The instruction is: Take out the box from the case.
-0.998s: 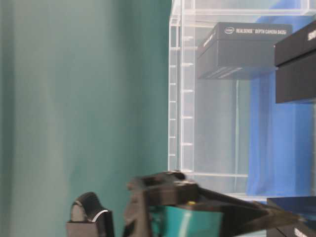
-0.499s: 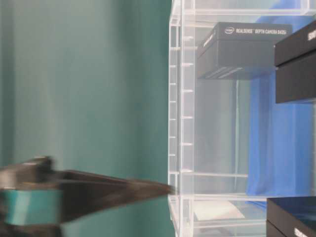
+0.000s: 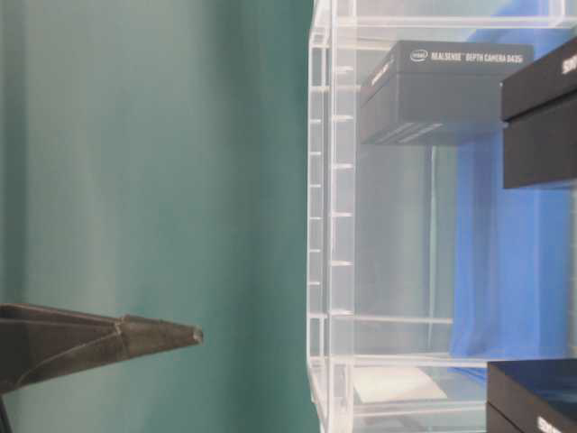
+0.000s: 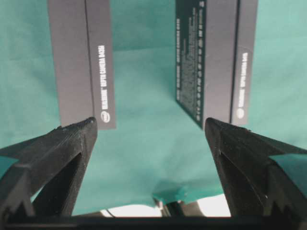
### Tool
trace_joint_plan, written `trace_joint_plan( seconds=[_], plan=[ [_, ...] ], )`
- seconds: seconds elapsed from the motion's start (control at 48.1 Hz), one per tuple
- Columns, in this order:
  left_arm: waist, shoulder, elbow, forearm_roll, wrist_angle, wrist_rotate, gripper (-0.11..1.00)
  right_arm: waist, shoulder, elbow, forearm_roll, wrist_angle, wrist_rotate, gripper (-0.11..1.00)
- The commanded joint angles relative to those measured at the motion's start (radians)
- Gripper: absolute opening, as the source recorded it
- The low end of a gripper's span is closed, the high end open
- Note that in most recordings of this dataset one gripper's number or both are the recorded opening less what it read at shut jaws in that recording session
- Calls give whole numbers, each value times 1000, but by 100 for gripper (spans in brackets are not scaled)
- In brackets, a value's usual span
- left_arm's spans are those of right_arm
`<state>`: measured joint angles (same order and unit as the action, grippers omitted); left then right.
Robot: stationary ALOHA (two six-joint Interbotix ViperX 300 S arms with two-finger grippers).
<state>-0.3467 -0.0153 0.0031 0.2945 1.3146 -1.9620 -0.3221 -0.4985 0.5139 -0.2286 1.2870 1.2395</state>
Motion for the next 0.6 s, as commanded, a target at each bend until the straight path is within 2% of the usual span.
trace_joint_plan(
  seconds=[0.0,0.187,0.353,0.582],
  plan=[
    [-9,-32,-21,2,3,2,98,3,-9,-14,-2,0,2,94],
    [-38,-64,-17,-5,52,-8,97,3,-9,-14,-2,0,0,94],
    [-92,-129,8,-11,195,-21,97,3,-9,-14,-2,0,0,94],
    [-153,-239,112,-21,229,-78,97,3,-9,-14,-2,0,2,94]
  ],
)
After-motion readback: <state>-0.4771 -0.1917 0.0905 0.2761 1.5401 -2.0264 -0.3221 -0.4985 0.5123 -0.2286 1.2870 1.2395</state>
